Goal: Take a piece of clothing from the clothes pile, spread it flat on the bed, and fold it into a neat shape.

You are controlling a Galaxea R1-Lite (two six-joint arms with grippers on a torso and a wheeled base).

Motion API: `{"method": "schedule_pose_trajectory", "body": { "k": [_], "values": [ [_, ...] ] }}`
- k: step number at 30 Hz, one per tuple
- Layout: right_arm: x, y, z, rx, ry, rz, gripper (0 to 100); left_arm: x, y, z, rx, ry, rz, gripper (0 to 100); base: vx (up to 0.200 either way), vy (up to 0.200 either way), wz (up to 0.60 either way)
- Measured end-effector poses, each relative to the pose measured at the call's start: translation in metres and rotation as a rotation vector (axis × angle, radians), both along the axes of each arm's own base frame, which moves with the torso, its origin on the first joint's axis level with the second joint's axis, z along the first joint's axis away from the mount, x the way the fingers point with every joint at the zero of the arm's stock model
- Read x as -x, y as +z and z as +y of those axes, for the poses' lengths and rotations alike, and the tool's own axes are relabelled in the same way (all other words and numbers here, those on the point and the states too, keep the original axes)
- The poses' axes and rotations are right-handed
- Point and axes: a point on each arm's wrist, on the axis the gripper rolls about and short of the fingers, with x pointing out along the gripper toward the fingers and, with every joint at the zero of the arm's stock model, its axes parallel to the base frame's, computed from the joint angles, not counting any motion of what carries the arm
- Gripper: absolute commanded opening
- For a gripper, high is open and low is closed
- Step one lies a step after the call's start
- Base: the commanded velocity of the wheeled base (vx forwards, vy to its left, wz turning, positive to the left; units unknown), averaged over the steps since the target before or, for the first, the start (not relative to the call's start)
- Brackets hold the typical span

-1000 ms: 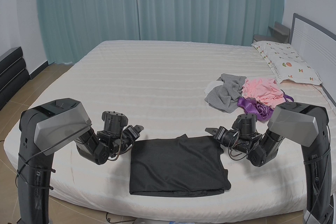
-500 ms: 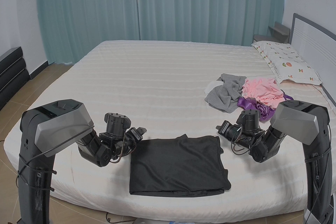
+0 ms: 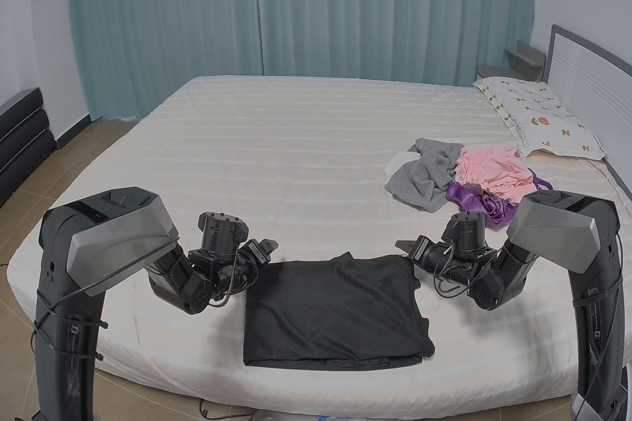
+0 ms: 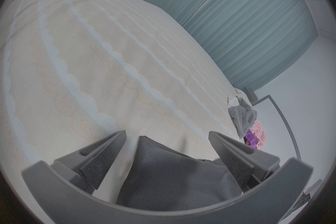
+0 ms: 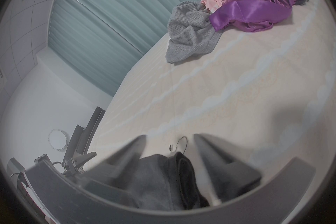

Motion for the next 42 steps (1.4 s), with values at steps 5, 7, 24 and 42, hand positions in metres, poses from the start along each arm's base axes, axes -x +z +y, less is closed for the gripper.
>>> {"method": "schedule_pose_trajectory", "body": {
  "k": [5, 7, 24, 42],
  "values": [
    [0.007, -0.002, 0.005, 0.001, 0.026, 0.016, 0, 0.0, -0.001, 0.0, -0.001, 0.0, 0.002, 100, 0.0, 0.0, 0.0],
    [0.01, -0.003, 0.008, 0.0, 0.041, 0.024, 0, 0.0, -0.001, 0.0, -0.001, 0.0, 0.002, 100, 0.0, 0.0, 0.0],
    [0.006, 0.004, 0.0, -0.006, 0.011, 0.004, 0, 0.001, -0.003, -0.001, -0.026, -0.018, 0.001, 100, 0.0, 0.0, 0.0],
    [0.005, 0.002, -0.001, -0.007, 0.007, 0.005, 0, -0.004, -0.007, -0.01, -0.035, -0.036, -0.012, 0, 0.0, 0.0, 0.0]
  ]
}}
